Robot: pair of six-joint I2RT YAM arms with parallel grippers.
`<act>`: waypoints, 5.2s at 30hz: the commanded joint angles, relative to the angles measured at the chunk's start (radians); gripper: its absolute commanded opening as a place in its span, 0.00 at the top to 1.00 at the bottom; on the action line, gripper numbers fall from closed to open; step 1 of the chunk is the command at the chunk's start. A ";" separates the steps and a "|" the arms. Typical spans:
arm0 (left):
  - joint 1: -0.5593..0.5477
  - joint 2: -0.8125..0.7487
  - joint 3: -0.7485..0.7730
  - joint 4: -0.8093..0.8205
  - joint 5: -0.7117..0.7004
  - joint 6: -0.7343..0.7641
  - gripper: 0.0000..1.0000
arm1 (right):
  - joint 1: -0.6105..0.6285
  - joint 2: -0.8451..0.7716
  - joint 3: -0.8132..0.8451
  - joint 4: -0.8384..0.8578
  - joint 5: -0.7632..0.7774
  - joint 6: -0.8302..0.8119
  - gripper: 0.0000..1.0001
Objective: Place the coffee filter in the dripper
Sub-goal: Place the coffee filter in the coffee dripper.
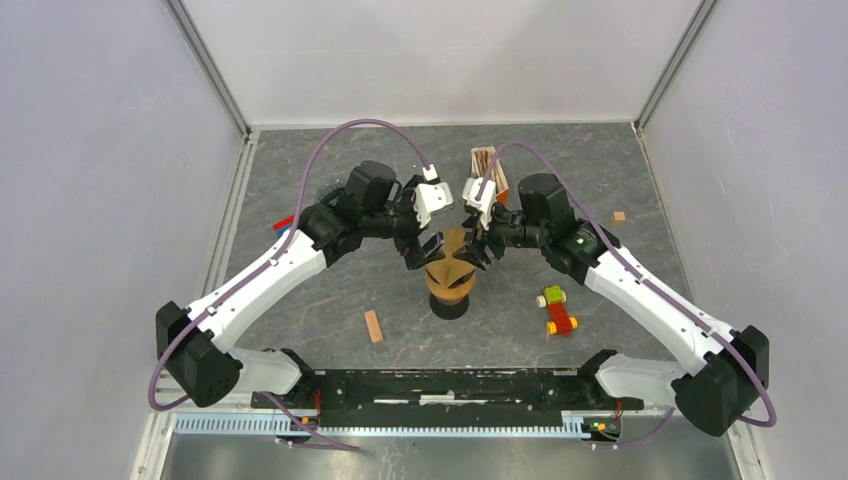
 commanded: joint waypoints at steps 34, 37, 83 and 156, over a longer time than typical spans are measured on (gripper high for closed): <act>-0.004 -0.012 -0.128 0.199 -0.081 -0.014 0.00 | 0.003 0.054 -0.022 0.041 0.001 -0.016 0.27; -0.004 -0.011 -0.089 0.182 -0.079 -0.018 0.00 | 0.004 0.052 0.031 0.021 -0.011 -0.016 0.27; -0.130 0.260 0.133 -0.096 -0.367 -0.217 0.00 | -0.060 -0.169 -0.044 -0.076 -0.166 -0.134 0.23; -0.185 0.101 0.151 -0.127 -0.354 -0.023 0.00 | -0.118 -0.060 -0.030 -0.053 -0.192 -0.086 0.25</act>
